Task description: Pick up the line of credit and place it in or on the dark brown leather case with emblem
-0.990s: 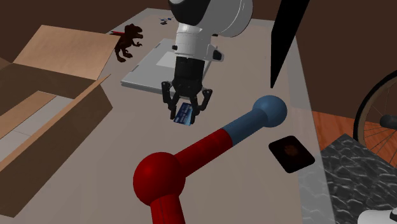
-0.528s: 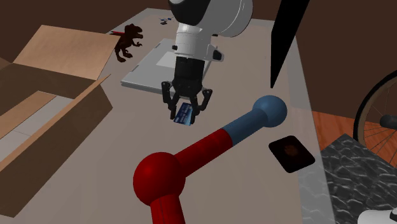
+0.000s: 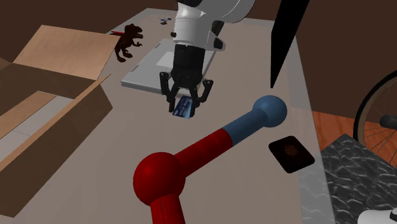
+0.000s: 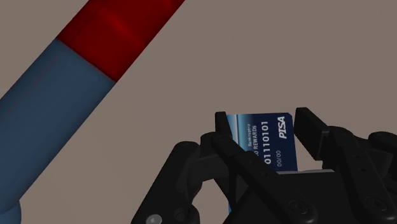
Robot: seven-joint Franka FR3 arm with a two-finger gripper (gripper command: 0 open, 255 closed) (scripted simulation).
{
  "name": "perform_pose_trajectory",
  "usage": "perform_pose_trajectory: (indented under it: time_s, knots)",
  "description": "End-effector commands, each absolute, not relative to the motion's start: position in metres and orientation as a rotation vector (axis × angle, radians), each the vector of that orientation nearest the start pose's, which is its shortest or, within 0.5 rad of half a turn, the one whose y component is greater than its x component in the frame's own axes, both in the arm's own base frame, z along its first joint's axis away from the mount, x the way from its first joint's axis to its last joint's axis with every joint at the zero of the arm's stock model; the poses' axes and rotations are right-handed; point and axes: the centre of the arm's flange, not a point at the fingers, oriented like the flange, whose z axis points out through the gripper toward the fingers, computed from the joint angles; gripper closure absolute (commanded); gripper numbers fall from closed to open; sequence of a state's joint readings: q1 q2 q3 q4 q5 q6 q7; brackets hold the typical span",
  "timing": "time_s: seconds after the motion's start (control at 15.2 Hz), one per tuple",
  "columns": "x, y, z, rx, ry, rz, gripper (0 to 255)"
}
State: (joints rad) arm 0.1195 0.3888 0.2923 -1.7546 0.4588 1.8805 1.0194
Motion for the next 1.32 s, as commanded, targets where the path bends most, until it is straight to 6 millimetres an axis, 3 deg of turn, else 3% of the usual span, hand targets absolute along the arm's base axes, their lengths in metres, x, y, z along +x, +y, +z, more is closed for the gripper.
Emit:
perform_pose_trajectory:
  time_s: [0.0,0.99,1.25]
  knots:
    - [0.566,0.267,0.359,-2.576,1.111,0.772,255]
    - [0.566,0.267,0.438,-2.576,1.111,0.772,255]
    - [0.522,0.239,0.441,-2.576,1.111,0.772,255]
